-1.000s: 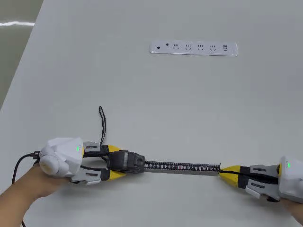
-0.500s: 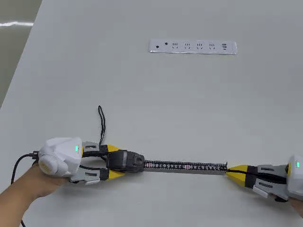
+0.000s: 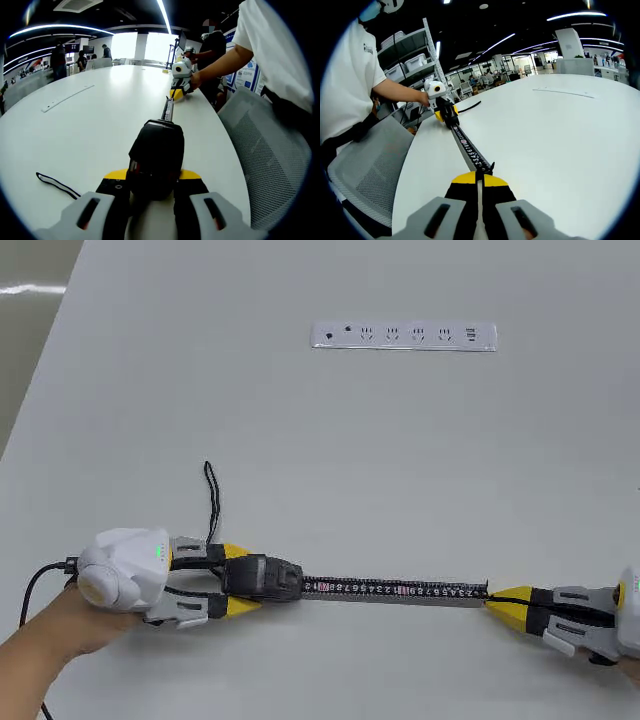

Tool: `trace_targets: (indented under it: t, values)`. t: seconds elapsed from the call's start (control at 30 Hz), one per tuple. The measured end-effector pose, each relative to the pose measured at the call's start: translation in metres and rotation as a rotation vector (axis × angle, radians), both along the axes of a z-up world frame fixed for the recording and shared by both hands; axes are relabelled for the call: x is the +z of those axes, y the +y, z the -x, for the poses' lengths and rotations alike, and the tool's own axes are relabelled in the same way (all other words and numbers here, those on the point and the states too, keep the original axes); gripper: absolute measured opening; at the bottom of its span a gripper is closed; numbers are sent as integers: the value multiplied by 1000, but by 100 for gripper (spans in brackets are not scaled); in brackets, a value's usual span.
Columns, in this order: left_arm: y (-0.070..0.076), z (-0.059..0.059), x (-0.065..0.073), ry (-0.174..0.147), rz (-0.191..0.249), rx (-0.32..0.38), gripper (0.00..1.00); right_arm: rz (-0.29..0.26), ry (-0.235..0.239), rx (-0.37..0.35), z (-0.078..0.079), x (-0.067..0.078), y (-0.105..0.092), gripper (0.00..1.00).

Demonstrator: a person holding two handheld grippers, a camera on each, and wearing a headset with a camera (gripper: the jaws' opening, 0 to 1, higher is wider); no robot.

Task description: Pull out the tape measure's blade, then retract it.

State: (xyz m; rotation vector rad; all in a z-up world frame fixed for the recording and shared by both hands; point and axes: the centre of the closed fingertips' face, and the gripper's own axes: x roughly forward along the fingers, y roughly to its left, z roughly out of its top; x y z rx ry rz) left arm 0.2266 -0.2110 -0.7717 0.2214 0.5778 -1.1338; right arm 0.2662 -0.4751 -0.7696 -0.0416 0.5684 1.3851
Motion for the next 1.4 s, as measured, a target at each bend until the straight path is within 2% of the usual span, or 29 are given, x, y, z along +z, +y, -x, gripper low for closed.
trace_targets:
  t: [0.5, 0.6, 1.13, 1.27, 1.3, 1.4]
  values:
    - [0, 0, 0, 3, 2, 5, 30, 7, 4, -10, -2, 1, -1, 0]
    - [-1, 0, 0, 1, -13, -1, 30, 10, 4, -12, -2, 0, -1, 0]
    - [-2, -2, 0, 4, -5, 7, 30, 13, 4, -25, -5, -2, -3, 1]
    - [-2, -2, -1, 9, -6, 11, 31, 16, 21, -29, -4, -3, -3, 2]
    - [-2, -2, -2, 14, -9, 14, 31, 16, 7, -29, -7, -2, -3, 2]
    - [-3, -2, -6, 17, -32, 12, 31, 16, 8, -30, -8, 1, -4, 1]
